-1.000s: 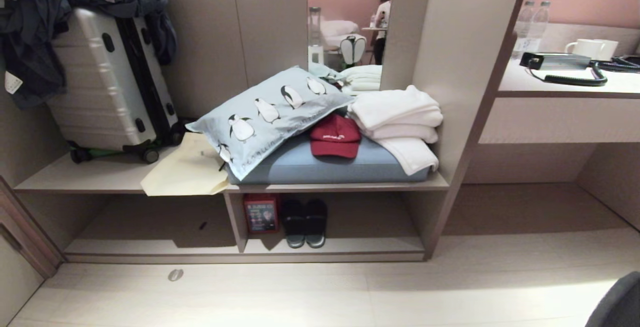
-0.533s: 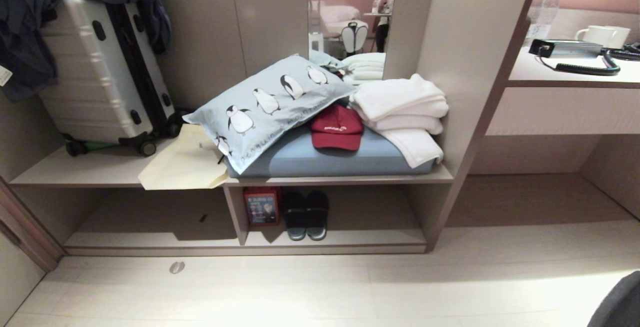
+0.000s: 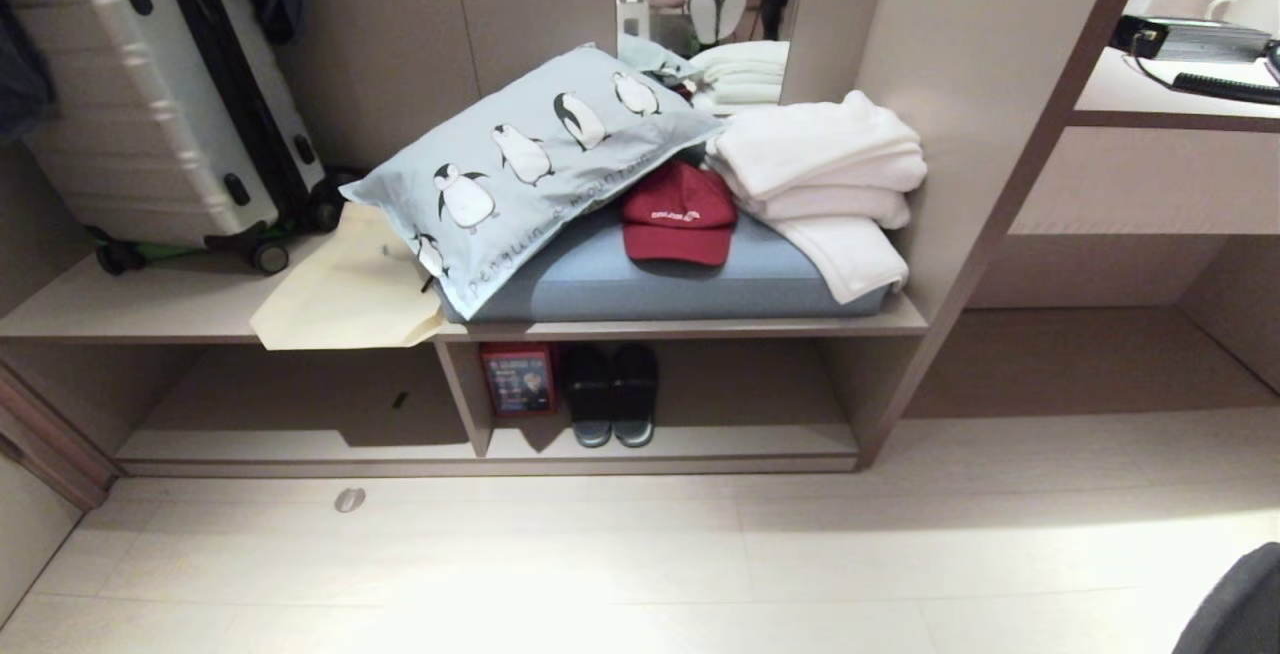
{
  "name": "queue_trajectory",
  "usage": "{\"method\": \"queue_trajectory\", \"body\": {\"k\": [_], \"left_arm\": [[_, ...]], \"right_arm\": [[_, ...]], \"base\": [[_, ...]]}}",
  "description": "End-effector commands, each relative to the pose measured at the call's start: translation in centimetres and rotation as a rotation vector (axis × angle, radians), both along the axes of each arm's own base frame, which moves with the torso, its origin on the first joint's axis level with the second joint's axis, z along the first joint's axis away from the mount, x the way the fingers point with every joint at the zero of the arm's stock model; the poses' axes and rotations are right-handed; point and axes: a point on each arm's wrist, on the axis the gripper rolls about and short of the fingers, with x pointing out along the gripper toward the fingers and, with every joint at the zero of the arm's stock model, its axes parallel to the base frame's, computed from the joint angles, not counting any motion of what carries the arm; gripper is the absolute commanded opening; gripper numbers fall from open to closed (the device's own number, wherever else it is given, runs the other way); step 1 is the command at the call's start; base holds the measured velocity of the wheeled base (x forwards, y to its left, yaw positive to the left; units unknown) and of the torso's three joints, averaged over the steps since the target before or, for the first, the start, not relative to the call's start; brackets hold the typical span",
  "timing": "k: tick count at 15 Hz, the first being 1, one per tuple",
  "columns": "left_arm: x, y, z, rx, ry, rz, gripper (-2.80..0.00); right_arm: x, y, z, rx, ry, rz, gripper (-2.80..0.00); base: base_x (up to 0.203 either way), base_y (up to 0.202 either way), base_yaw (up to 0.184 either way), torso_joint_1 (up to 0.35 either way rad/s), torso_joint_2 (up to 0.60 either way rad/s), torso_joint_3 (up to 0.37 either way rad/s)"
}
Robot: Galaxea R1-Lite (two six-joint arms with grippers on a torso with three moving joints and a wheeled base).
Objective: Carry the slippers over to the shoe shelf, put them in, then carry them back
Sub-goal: Place the slippers into the shoe cabinet
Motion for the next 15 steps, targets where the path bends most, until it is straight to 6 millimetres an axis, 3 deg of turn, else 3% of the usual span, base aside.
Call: {"method": "queue_trajectory", "body": {"k": [1,15], "left_arm": [[0.02,0.00,-0.04,-0.001,0.003,0.000,-2.80],[0.02,0.00,-0.04,-0.003,0.003,0.000,-2.80]], "right_arm": [[-0.01,0.00,0.00,0.000,-0.002,0.000,-2.80],[-0.01,0.00,0.00,0.000,-0.002,0.000,-2.80]], "base": [[0.000,0.000,0.000,0.003,0.00,-0.196],[0.000,0.000,0.000,0.004,0.00,-0.195]]}}
